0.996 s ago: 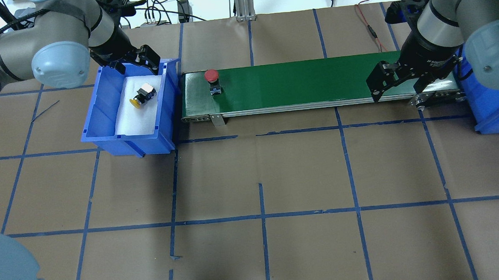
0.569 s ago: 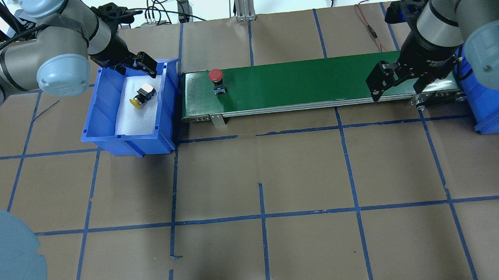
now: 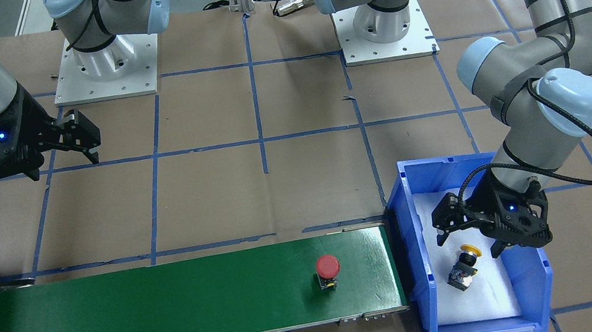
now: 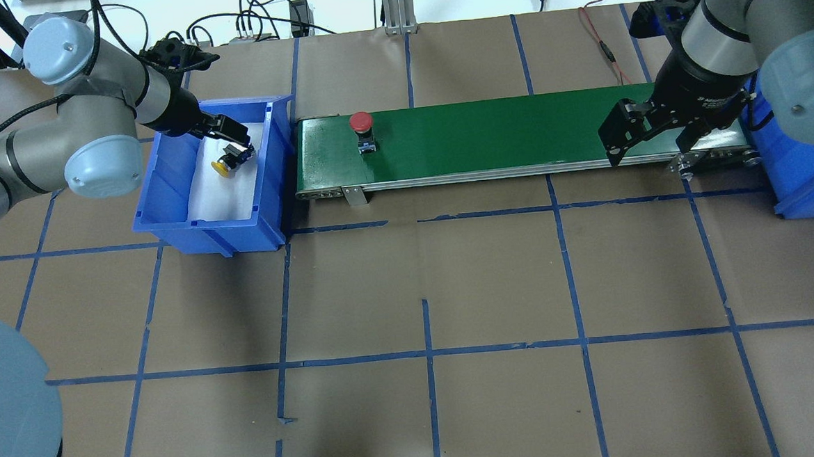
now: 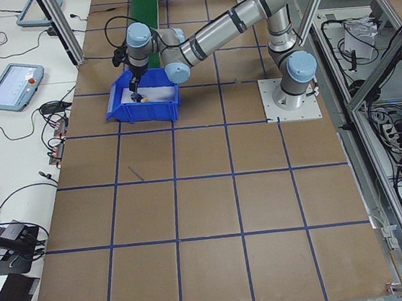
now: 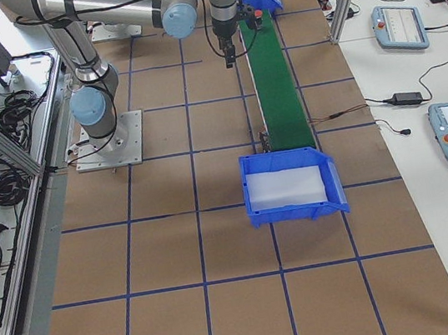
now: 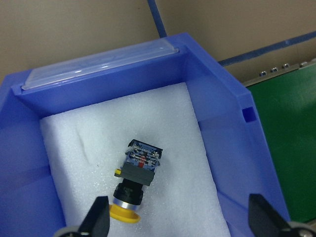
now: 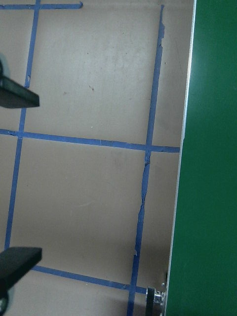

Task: Transport two buttons from left to right
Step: 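Move the left gripper back into the bin above the yellow-capped button, then grasp the yellow-capped button with the left gripper while the right moves over the red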

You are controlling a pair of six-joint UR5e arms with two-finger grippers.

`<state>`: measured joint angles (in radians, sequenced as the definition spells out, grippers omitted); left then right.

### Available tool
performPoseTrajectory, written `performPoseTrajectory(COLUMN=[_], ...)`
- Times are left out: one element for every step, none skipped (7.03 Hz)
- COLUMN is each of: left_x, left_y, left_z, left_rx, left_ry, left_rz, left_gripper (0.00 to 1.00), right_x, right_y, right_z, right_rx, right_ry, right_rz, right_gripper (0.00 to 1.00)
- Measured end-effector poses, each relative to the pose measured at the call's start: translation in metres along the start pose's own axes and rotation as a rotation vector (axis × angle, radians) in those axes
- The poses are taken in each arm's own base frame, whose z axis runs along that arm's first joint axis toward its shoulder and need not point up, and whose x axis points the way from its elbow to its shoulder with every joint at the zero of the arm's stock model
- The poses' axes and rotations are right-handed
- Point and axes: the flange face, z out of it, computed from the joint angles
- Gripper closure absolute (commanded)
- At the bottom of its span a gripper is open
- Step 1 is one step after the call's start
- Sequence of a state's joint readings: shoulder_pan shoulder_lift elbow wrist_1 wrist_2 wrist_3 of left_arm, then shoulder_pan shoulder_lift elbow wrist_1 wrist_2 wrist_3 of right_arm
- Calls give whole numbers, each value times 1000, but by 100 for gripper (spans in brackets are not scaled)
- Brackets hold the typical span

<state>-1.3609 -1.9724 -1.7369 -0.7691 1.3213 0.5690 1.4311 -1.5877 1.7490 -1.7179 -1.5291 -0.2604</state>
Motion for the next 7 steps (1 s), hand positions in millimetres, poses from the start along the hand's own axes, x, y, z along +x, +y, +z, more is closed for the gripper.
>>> performPoseTrajectory(left_x=[-1,-1,0,-1,-1,-3,-4], left_y=[5,10,15,16,17,17,14], left_z=[3,10,16,21,25,29,31], left_rx=[8,5,-2,-5,-9,-9,4], left_ry=[-2,2,8,12,15,15,17], left_rz=[28,48,61,79,100,121,133], left_gripper=[3,3,4,5,7,8,9], right_x=[0,0,0,-1,-2,-2,-2], right_y=[0,1,1,1,1,2,4], right_z=[0,0,1,1,0,1,2], right_rx=[-1,-2,-3,-3,-3,-5,-22], right_ry=[0,-1,-2,-3,-2,-2,-6], right_rz=[1,2,2,2,1,0,0], right_gripper=[0,0,0,0,0,0,0])
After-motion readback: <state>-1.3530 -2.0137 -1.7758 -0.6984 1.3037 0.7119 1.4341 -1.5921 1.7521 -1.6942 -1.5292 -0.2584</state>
